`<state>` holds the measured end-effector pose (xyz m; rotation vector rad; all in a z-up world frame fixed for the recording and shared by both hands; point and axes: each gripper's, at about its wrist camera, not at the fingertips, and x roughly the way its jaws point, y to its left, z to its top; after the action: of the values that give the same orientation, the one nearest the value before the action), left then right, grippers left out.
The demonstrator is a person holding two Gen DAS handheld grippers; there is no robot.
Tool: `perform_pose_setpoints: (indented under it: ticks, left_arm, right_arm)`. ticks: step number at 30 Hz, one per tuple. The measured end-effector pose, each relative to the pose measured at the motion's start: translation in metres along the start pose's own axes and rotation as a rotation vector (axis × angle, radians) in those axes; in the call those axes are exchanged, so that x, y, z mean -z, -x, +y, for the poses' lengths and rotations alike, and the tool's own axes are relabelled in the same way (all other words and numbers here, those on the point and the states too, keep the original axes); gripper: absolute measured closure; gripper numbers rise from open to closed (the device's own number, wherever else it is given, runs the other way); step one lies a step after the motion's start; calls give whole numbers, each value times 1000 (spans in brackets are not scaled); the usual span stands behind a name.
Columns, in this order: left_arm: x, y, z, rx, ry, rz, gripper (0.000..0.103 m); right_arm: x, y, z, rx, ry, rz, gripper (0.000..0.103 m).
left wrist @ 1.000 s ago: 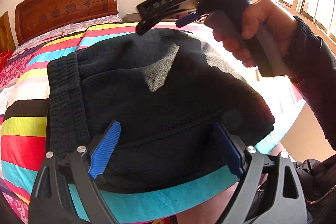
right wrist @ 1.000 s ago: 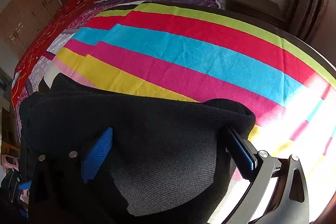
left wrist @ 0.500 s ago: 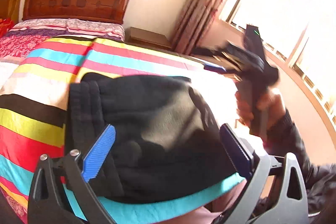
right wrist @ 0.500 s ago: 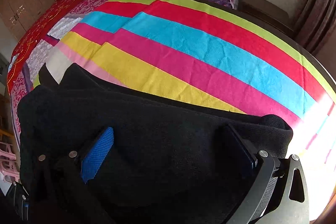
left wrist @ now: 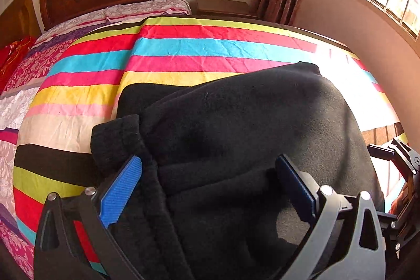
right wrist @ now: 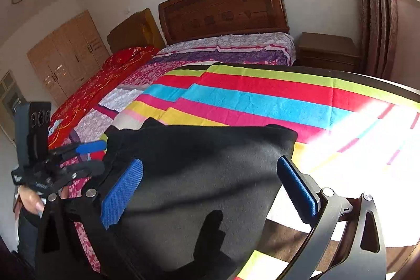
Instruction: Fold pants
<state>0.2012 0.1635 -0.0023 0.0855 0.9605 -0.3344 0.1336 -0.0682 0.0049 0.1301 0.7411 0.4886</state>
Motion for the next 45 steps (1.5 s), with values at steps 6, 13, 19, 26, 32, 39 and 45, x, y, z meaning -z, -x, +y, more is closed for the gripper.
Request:
perform_pose_setpoints:
  ticks: [6,13,19,26,32,39,45]
  left_arm:
    - [-1,-3,-5,-27,-19,2,2]
    - [1,-1,-5,-29,-26,-10,2]
    - [1,-2,-6,-35,-28,-12,2]
    - [3,2,-2,-10,1,-32,2]
    - [7,55,36,161,200,-156,2]
    - [32,56,108,291,484,-107,2]
    - [68,31,145,474,649,20,2]
  right_arm:
    - [71,-17,12,115,206,134,5]
    - [96,12,-15,112,162,99,5]
    - [119,7,-18,70,205,171,5]
    - [120,28,-30,46,144,144,5]
    - [119,6,-46,39,125,153,5]
    - [89,46,-69,-69,21,116,5]
    - [51,36,-132,-99,-222,77,5]
